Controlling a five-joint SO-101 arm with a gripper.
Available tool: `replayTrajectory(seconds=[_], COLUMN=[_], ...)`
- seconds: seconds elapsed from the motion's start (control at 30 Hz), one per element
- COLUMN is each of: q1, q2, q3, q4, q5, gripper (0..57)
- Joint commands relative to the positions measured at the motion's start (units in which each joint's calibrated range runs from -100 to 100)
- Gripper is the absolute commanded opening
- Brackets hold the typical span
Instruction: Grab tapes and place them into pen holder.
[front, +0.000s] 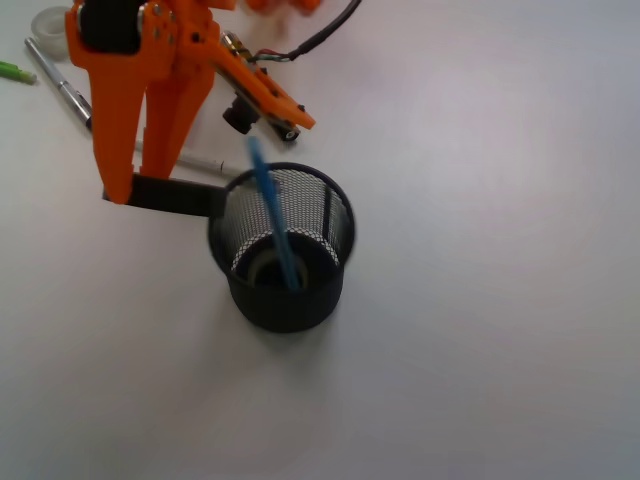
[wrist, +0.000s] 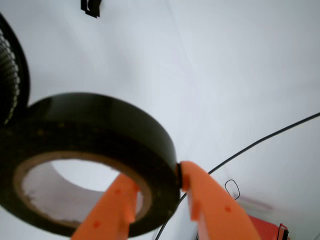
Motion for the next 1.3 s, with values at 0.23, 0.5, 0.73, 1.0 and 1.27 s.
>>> replayTrajectory(seconds=[0.23, 0.5, 0.73, 1.0, 1.27], q1=[-7.3, -7.7, -7.9, -10.0, -10.6], q2=[-5.1, -3.9, 1.5, 1.8, 1.6], q3=[-3.0, -2.5, -3.0, -3.0, -3.1], q4=[0.1, 11.5, 11.9, 11.9, 13.2], q5=[0.0, -6.1, -6.8, -6.8, -7.4], gripper=[0.2, 0.3, 12.9, 35.1, 35.1])
